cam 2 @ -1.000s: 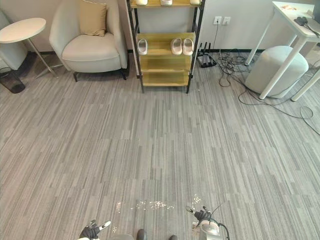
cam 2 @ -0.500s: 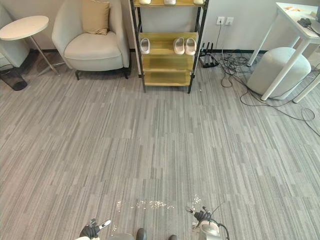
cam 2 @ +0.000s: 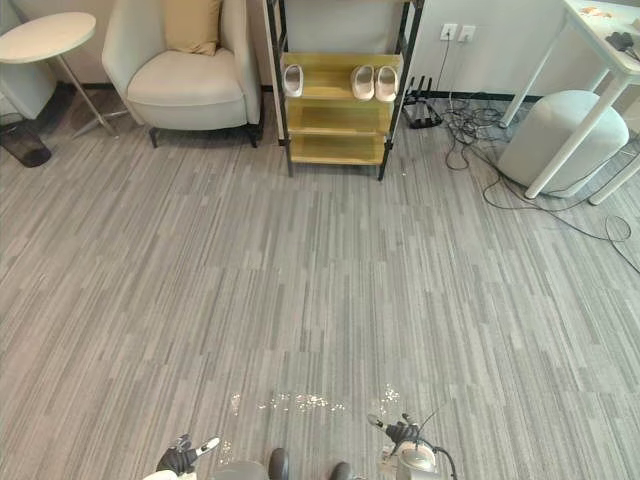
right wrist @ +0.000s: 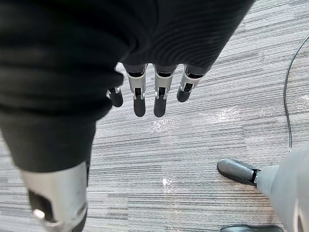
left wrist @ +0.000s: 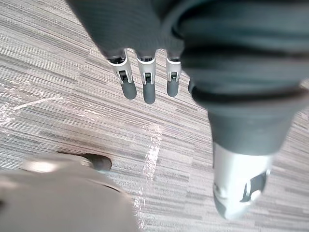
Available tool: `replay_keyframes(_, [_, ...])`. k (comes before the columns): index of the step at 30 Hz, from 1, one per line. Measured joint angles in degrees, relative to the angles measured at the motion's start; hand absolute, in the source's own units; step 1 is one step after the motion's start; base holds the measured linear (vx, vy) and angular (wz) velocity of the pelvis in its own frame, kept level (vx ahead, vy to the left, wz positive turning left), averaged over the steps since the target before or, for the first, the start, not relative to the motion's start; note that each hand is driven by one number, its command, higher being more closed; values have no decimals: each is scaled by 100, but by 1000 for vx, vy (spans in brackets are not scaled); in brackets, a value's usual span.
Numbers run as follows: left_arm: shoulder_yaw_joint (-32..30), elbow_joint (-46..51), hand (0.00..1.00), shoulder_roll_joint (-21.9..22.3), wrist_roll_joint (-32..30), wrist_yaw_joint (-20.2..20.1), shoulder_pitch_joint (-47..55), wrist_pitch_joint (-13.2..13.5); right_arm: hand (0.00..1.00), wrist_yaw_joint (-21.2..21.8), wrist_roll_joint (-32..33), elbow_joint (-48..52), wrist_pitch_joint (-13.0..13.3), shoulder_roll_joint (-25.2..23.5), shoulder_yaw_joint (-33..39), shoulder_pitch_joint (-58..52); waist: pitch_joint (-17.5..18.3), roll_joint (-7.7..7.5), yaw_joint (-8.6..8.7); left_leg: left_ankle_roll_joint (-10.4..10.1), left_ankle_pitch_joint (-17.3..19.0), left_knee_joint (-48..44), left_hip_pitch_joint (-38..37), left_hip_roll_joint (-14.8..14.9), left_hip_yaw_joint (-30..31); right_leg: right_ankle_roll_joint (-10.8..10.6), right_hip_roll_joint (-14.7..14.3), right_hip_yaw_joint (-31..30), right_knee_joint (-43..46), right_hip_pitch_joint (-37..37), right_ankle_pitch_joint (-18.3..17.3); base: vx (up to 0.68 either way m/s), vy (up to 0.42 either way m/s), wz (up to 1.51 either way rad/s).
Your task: Organize the slippers on the shoe rack
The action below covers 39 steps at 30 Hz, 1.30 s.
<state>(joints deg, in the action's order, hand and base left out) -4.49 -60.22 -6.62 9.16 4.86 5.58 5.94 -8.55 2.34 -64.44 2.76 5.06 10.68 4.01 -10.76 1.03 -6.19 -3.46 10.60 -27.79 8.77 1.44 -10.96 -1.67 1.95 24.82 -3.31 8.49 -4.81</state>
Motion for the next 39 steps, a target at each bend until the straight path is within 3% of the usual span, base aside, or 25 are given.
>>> replay_keyframes(2, [-8,2,0,91,13,24,45,-1,0,-6,1,-5,0,121,-28,-23,-108,216,-63,-109,-126,-1654,600,477,-359,100,-94,-146,17,211,-141,-4,44,-27])
replay_keyframes(4, [-15,-4,0,107,16,30,32,-2,0,-17,1,-3,-1,175,-35,-2,-126,303,-62,55,71,-2049,875,669,-453,121,-55,-243,72,251,-180,107,76,-29])
replay_keyframes(5, [-77,-5,0,133,26,60,13,-1,0,-40,4,-4,-8,193,-25,27,-198,289,-69,72,335,-1887,1049,751,-450,82,59,-330,114,250,-213,165,145,-29])
replay_keyframes(7, [-127,2,0,108,74,72,-4,0,0,-46,4,-5,-20,195,-19,26,-261,189,-75,10,342,-1250,1149,726,-483,12,264,-346,127,253,-257,141,159,-8])
replay_keyframes(10, [-118,9,0,88,108,66,-22,-1,0,-58,4,-4,-58,256,-23,25,-264,167,-138,-264,-182,718,1150,600,-389,-399,599,-389,276,194,-524,248,287,-5])
replay_keyframes(11, [-113,-17,0,114,113,47,80,-15,0,-57,-1,-5,-56,273,-35,30,-238,193,-233,-67,-552,732,1115,622,-365,-585,679,-509,343,267,-650,411,328,-44])
replay_keyframes(12, [-126,-17,0,26,110,45,106,-13,0,-42,-6,-10,-56,101,-89,-15,-221,-69,-344,200,-210,359,1115,425,-441,-735,930,-643,635,346,-795,520,382,-37])
replay_keyframes(13, [-124,-19,0,-18,108,47,99,-15,0,-39,-6,-6,-50,49,-109,-9,-214,-140,-341,226,-104,282,1102,384,-449,-812,1025,-669,905,285,-866,569,355,-31])
replay_keyframes(14, [-117,-16,0,-78,101,42,75,-14,0,-31,-12,-4,-50,-47,-201,58,-220,-262,-357,216,148,159,931,376,-555,-999,1291,-772,2462,-286,-1027,458,254,-20])
replay_keyframes(15, [-74,-21,0,-130,71,31,74,-37,0,-18,-13,7,-46,-99,-250,103,-242,-292,-311,339,218,160,634,377,-576,-990,1422,-830,3859,-688,-1006,437,238,-19])
replay_keyframes(17, [47,1,0,-195,41,20,45,-32,0,1,-14,4,-48,-101,-305,85,-260,-316,-260,396,338,360,67,385,-600,-847,1611,-477,5114,-971,-1045,457,164,2])
replay_keyframes(18, [107,11,0,-225,42,20,4,-23,0,4,-14,5,-45,-98,-373,101,-255,-312,-256,391,346,707,-374,394,-583,-515,1748,161,5339,-1130,-1141,463,119,3])
replay_keyframes(19, [114,14,0,-231,42,20,-14,-22,0,5,-14,5,-43,-96,-403,119,-252,-320,-255,390,343,796,-476,405,-579,-451,1753,309,5298,-1170,-1171,435,79,-2])
replay_keyframes(23, [118,45,0,-221,-4,1,-192,-26,0,5,-13,40,-6,-72,-425,270,-281,-283,-250,342,313,1425,-1202,578,-535,-179,1399,1247,3432,-1712,-1071,412,-58,9])
replay_keyframes(24, [121,46,0,-201,-7,-5,-279,-26,0,9,-13,59,-9,-58,-427,289,-319,-261,-251,259,267,1623,-1404,621,-567,-73,1234,1242,2336,-2008,-443,303,-115,20])
replay_keyframes(26, [122,44,0,-206,-8,-4,-275,-25,0,14,-14,59,-12,-59,-445,275,-341,-310,-250,77,285,1712,-1617,601,-587,36,1133,1130,1758,-2106,177,434,-203,26])
replay_keyframes(27, [102,48,0,-273,-14,-6,-212,-22,0,21,-14,54,-23,-75,-493,198,-358,-481,-250,-237,477,1737,-1924,487,-538,400,1107,910,1609,-2171,1087,405,-218,31])
replay_keyframes(28, [78,15,0,-285,-22,3,-229,-21,0,32,-14,50,-25,-38,-515,171,-383,-442,-227,-303,522,1734,-1999,492,-500,607,1090,821,1744,-2193,929,420,-242,13])
replay_keyframes(29, [60,10,0,-131,-22,2,-214,-28,0,47,-15,39,-46,71,-518,199,-350,-197,-230,-381,581,1749,-2078,714,-412,558,1019,891,2202,-2285,798,415,-229,0])
replay_keyframes(30, [24,-10,0,-101,-46,-10,-199,-20,0,72,-15,71,-26,61,-513,238,-288,-169,-141,-402,650,1324,-1912,894,-271,430,953,907,2361,-2334,231,561,-351,-11])
replay_keyframes(32, [-22,-4,0,-94,-63,-15,-207,-20,0,76,-15,68,-8,48,-504,250,-249,-69,-146,-377,638,185,-1327,1242,-109,389,684,965,2260,-2274,21,372,-271,-9])
replay_keyframes(33, [-61,-9,0,-59,-69,-19,-198,-34,0,73,-14,31,-14,65,-526,224,-328,94,-152,-140,308,-1234,-770,1646,114,445,353,1018,2027,-1916,-79,214,-166,-13])
replay_keyframes(35, [-68,-4,0,-24,-61,-18,-170,-42,0,61,-7,-29,-28,83,-619,191,-454,190,-170,-53,237,-2699,-285,1953,139,491,94,966,1781,-1407,-218,353,-181,-18])
replay_keyframes(37, [-109,83,0,-93,-52,-22,-179,-12,0,59,2,-97,-59,50,-649,168,-510,57,-215,-45,397,-3105,235,1749,20,458,83,892,1561,-1026,-300,329,-102,-13])
replay_keyframes(39, [-113,244,0,-91,-52,-12,-212,-12,0,33,5,-157,-56,67,-639,283,-555,-29,-292,-5,518,-2002,784,1259,-106,386,80,779,1247,-752,-296,289,-21,-20])
